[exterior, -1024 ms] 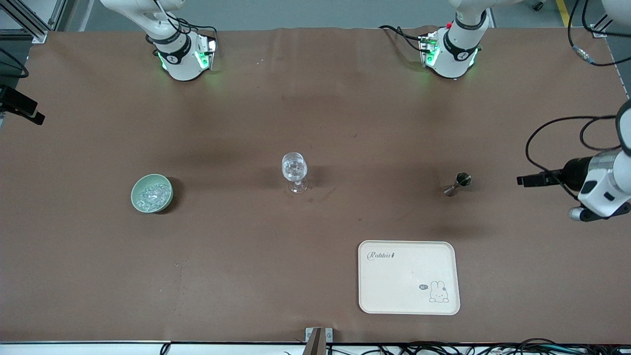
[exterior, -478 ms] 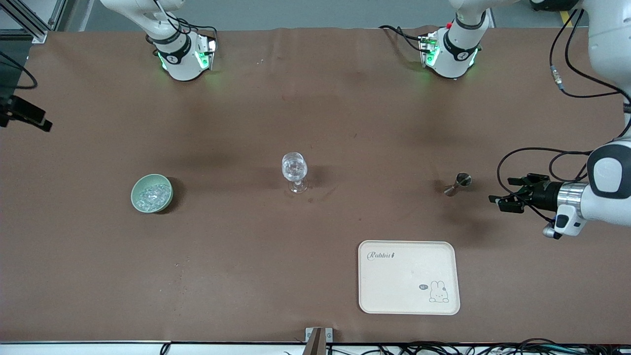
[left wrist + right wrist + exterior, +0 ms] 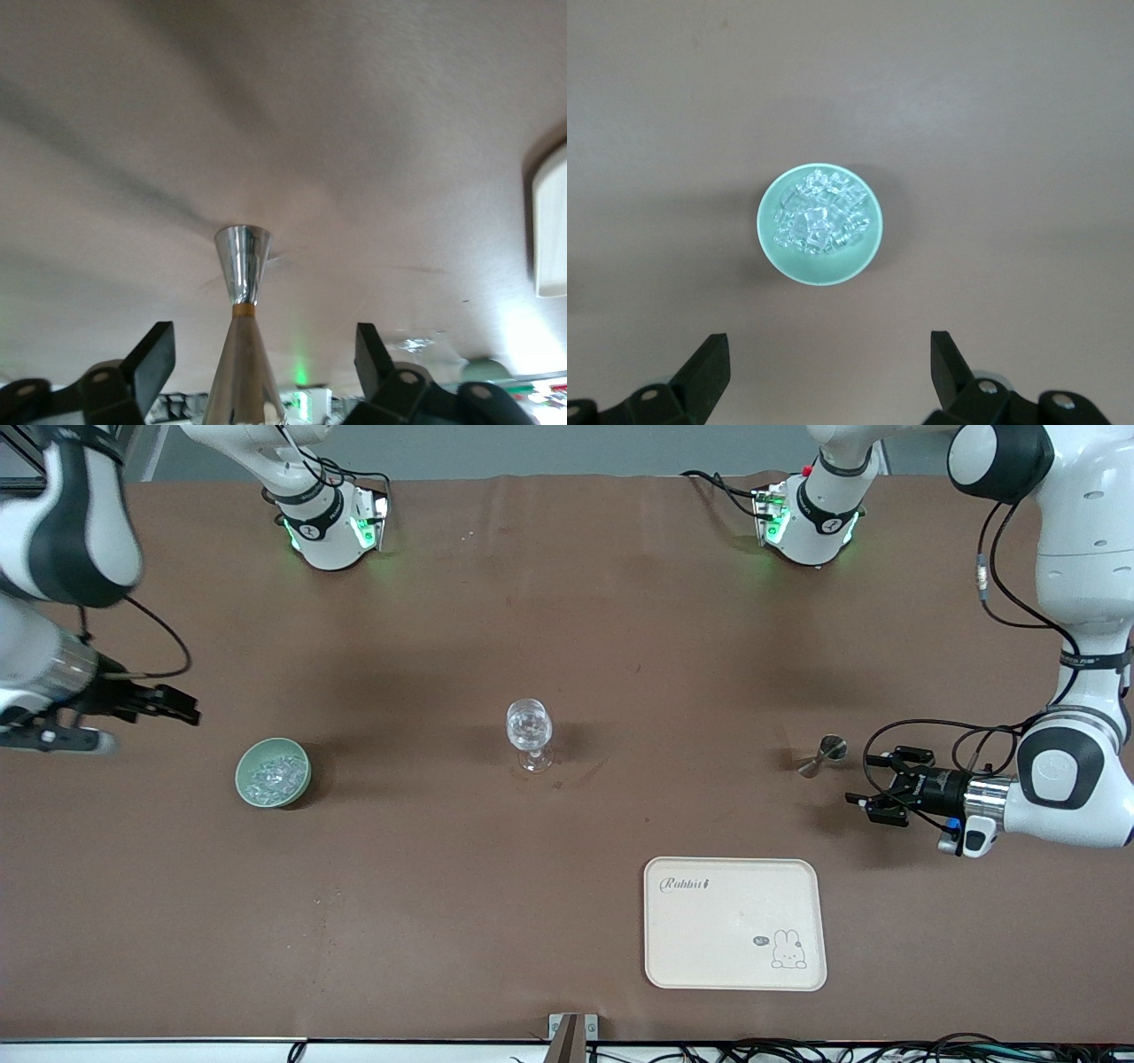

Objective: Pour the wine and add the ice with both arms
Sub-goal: 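Grasp the jigger with the left gripper while the right gripper reaches the bowl, then pick one ice cube from the green bowl with the right gripper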

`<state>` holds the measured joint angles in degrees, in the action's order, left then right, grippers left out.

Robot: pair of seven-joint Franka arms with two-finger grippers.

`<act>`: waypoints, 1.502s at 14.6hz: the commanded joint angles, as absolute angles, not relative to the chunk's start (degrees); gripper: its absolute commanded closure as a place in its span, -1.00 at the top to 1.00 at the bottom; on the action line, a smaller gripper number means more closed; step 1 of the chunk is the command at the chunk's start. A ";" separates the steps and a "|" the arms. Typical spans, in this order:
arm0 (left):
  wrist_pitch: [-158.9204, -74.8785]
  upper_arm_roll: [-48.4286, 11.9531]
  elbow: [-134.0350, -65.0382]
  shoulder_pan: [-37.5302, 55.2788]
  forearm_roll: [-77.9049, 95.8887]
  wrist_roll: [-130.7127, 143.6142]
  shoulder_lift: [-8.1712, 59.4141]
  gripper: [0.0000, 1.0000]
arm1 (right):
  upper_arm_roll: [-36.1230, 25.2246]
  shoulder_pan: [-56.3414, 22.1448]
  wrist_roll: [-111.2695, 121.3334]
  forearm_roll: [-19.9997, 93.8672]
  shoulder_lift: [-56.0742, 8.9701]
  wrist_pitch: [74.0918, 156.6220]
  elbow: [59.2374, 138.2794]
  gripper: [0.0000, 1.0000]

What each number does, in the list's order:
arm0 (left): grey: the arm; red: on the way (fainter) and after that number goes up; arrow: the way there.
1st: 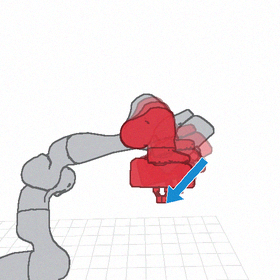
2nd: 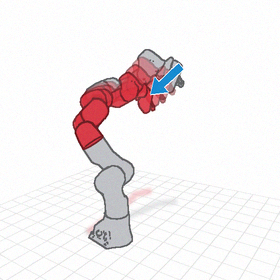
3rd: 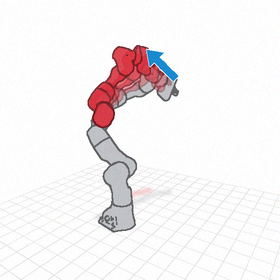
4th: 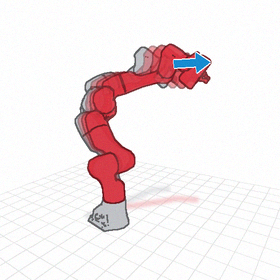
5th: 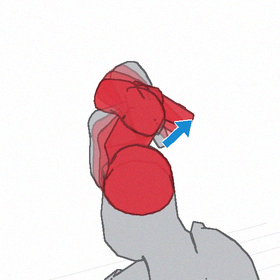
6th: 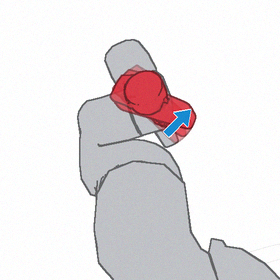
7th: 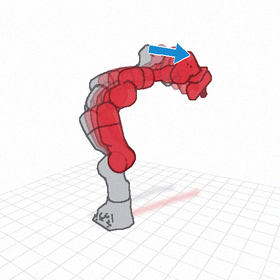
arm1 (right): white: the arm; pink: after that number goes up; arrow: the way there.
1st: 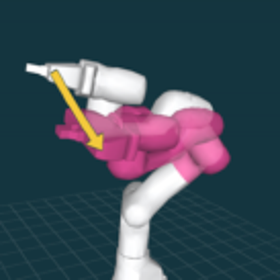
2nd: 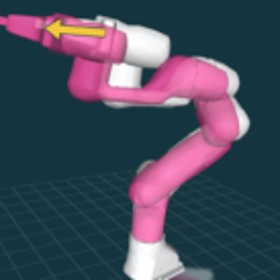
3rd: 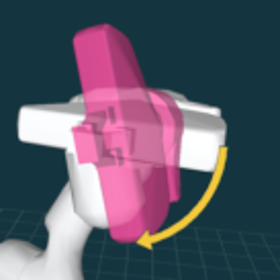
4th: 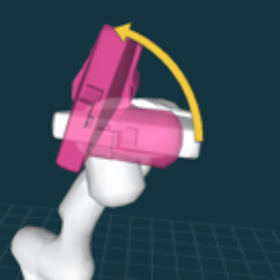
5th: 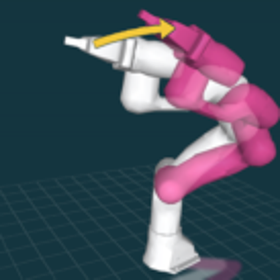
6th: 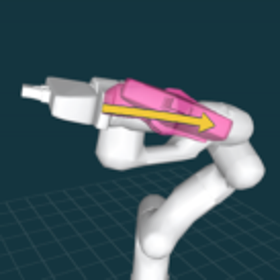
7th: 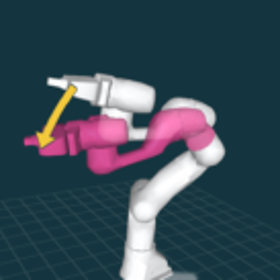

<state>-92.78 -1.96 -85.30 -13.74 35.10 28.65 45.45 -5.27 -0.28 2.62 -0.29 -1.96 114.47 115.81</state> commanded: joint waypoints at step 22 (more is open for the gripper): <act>-88.59 -2.72 -90.88 -14.68 43.68 31.20 47.90 -0.35 | -2.90 -0.88 16.17 -0.88 -18.63 149.15 129.81 0.04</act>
